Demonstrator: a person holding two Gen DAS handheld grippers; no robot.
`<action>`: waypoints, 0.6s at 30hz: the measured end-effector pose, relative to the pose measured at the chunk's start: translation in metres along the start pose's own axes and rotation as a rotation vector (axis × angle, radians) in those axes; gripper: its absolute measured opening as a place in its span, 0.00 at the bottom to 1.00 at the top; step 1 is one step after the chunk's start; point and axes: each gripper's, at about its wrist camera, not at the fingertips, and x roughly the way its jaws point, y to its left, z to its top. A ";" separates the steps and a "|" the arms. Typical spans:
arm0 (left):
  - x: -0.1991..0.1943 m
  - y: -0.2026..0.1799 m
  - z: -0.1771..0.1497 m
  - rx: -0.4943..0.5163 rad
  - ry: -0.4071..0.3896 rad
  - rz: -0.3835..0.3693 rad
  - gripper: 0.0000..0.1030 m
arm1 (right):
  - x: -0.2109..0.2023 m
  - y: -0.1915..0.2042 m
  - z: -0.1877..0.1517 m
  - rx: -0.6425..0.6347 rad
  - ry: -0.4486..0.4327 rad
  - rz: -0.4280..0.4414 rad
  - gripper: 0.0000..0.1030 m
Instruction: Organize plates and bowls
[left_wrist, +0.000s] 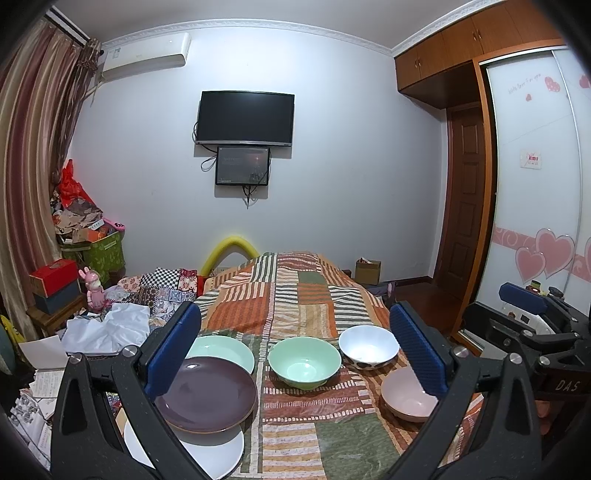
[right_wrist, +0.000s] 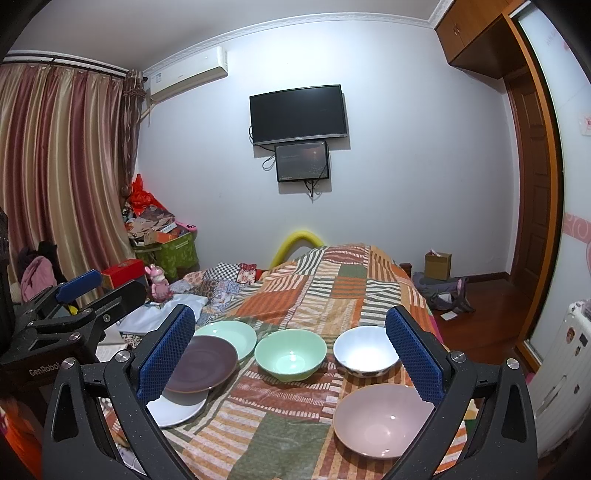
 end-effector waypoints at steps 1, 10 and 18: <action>0.000 0.000 0.000 0.001 0.000 0.001 1.00 | 0.000 0.000 0.000 0.001 0.001 0.001 1.00; 0.003 -0.007 -0.001 0.004 0.001 0.004 1.00 | 0.001 0.001 -0.001 -0.001 0.001 0.000 1.00; 0.003 -0.007 -0.001 0.009 0.001 0.000 1.00 | 0.001 0.001 -0.001 -0.001 0.001 0.001 1.00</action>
